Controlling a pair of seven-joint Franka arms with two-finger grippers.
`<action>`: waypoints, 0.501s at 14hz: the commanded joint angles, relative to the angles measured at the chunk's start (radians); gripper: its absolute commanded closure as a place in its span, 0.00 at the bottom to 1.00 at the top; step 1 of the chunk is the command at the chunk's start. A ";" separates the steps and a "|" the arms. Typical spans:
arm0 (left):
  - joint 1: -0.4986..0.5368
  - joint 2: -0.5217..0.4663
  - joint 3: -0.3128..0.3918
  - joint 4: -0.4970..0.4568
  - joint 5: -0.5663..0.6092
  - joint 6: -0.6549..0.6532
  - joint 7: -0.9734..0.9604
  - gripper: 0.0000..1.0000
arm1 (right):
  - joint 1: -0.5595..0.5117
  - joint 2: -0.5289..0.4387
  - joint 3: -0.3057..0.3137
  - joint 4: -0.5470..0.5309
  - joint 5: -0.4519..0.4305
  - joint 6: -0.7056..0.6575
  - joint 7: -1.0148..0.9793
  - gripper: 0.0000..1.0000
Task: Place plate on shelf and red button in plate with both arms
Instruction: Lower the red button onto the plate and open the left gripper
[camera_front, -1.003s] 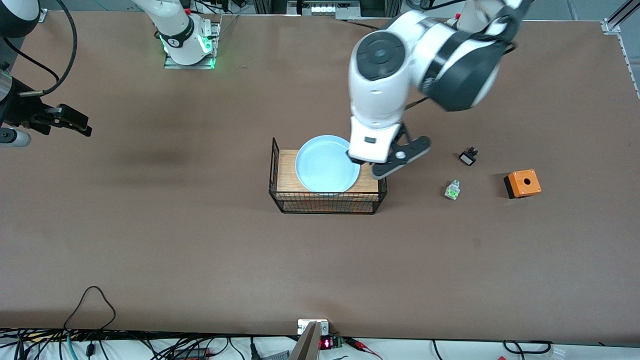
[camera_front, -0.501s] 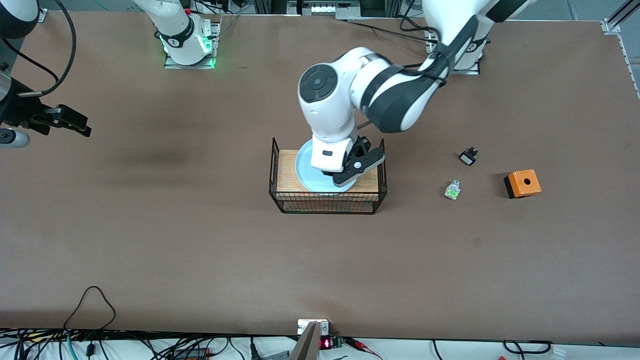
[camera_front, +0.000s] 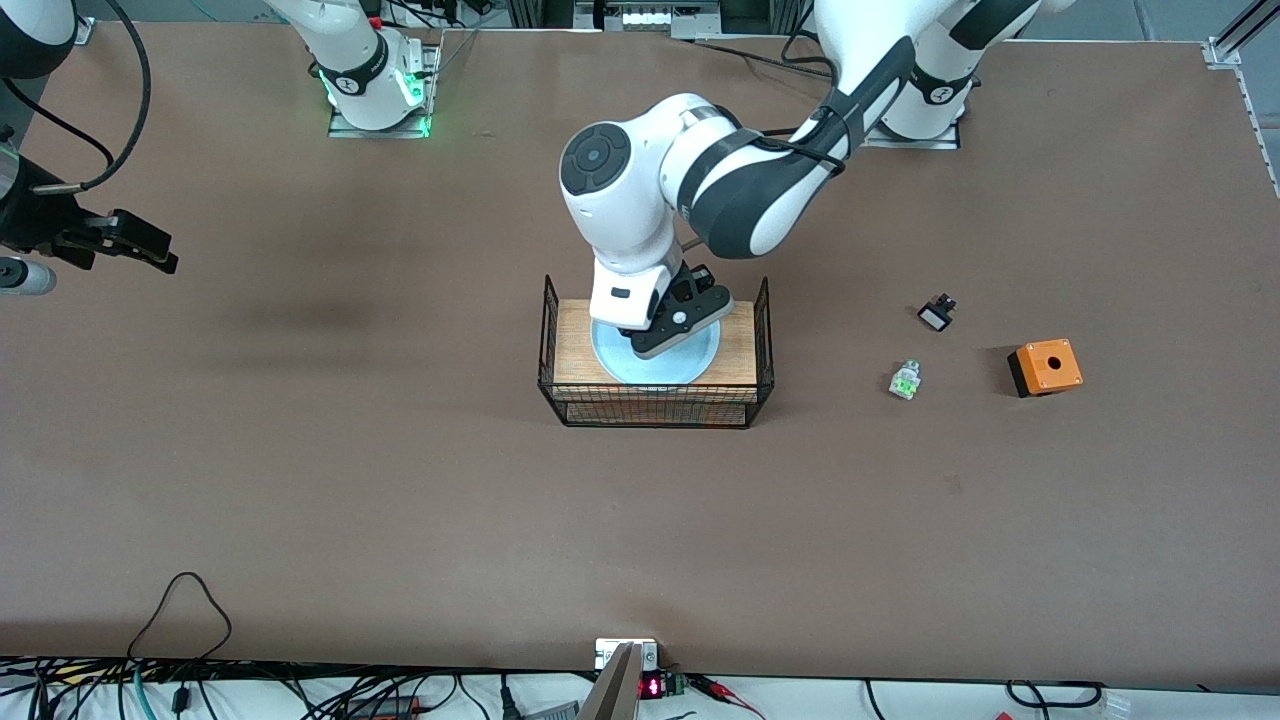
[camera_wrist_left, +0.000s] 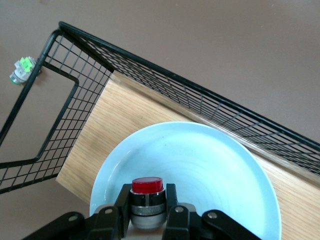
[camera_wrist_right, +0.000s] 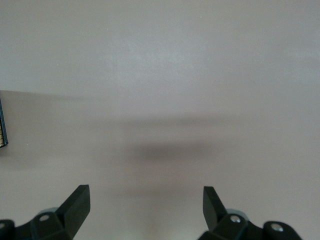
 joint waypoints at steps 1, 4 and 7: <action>-0.033 0.027 0.010 0.014 0.056 0.007 -0.021 0.98 | -0.013 0.007 0.012 0.011 -0.017 -0.002 -0.010 0.00; -0.048 0.057 0.010 0.003 0.102 0.035 -0.064 0.98 | -0.014 0.007 0.012 0.009 -0.017 -0.002 -0.008 0.00; -0.048 0.064 0.010 0.005 0.108 0.050 -0.076 0.94 | -0.013 0.008 0.012 0.011 -0.019 -0.001 -0.010 0.00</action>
